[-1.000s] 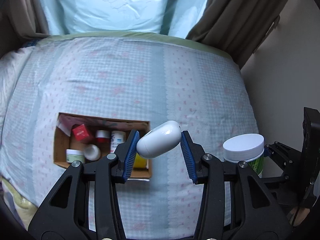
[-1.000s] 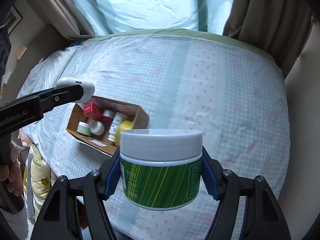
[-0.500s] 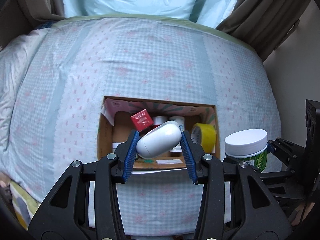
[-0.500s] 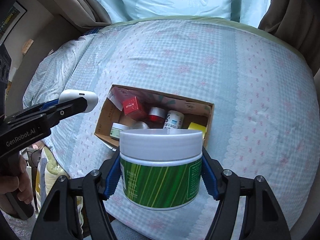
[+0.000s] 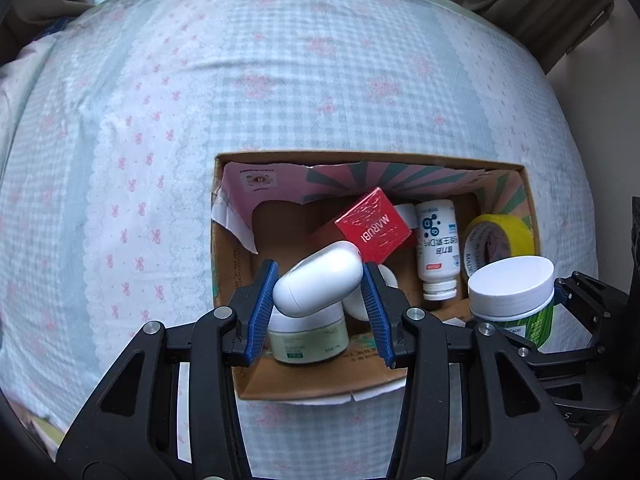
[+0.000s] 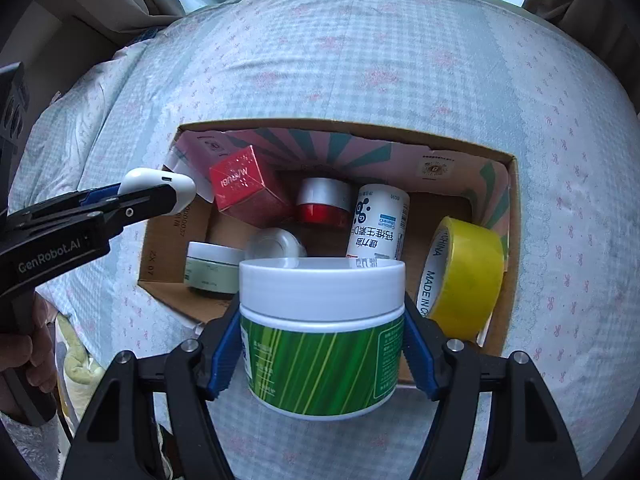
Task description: Organize rigid objects
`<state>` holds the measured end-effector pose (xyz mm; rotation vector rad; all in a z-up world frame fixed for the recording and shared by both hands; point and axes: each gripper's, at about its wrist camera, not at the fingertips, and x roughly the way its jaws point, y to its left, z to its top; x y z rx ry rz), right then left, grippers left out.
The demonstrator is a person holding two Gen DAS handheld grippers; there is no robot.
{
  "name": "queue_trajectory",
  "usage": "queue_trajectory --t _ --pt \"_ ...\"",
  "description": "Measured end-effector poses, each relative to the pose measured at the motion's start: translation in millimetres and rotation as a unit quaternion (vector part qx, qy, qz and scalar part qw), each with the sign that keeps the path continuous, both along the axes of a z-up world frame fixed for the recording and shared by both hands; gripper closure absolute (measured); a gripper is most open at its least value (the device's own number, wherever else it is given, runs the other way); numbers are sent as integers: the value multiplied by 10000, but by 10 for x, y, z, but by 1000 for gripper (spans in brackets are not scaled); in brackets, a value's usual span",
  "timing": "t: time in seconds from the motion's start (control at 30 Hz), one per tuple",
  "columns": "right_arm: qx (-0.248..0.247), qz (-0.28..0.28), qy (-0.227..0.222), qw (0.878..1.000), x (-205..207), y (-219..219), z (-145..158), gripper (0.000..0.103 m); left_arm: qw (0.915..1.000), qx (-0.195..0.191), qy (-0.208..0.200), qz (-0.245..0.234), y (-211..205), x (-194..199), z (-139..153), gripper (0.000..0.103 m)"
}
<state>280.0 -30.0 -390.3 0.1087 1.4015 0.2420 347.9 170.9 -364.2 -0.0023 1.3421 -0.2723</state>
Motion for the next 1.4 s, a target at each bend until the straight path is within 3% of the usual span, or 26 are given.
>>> queue_trajectory --t 0.17,0.4,0.43,0.47,0.67,1.1,1.27,1.4 --pt "-77 -41 66 9999 34 12 -160 37 9999 6 139 -72 13 104 -195 64" --pt "-314 26 -43 9995 96 109 -199 34 9997 185 71 -141 -67 181 -157 61" --pt "-342 63 -108 9993 100 126 -183 13 9998 175 44 -126 -70 190 -132 41" --pt "-330 151 -120 9993 107 145 -168 0 9998 159 14 -120 -71 198 -109 0" --pt "-594 517 -550 9954 22 181 -41 0 9998 99 -30 -146 -59 211 -73 0" --pt "-369 279 -438 9980 -81 20 -14 0 9998 207 -59 -41 -86 110 93 0" --pt "-301 256 -535 9978 -140 -72 207 0 9995 225 -217 26 -153 0 359 0" --pt "-325 82 -816 9961 -273 -243 653 0 9978 267 -589 127 -207 -173 845 0"
